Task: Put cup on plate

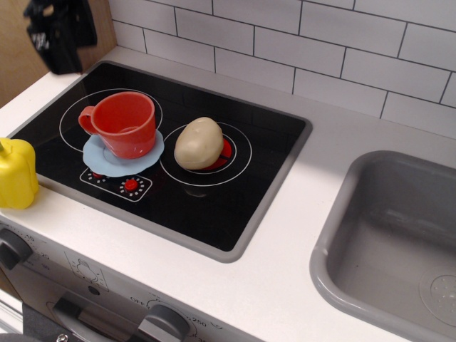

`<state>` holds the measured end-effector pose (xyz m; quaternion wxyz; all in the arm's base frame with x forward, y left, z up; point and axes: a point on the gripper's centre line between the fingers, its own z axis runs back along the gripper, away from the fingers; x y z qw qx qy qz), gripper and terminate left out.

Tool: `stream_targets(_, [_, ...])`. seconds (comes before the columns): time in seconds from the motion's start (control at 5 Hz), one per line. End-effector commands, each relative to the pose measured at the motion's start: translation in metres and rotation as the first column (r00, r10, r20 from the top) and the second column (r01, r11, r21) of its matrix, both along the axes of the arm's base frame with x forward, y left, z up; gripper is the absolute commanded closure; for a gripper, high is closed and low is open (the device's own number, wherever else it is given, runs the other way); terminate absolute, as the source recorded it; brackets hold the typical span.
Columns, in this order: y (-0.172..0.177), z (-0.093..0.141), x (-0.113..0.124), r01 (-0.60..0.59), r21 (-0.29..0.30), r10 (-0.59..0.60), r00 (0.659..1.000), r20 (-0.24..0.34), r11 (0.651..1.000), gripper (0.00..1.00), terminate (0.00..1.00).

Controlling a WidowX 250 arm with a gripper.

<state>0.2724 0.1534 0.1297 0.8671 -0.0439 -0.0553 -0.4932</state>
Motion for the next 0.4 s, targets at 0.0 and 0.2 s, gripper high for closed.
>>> stream_targets(0.0, [-0.0012,0.0156,0.0081,0.001,0.019,-0.002,0.999,0.035,1.0,0.0,0.0])
stream_targets(0.2, [-0.0012,0.0156,0.0081,0.001,0.019,-0.002,0.999,0.035,1.0,0.0,1.0])
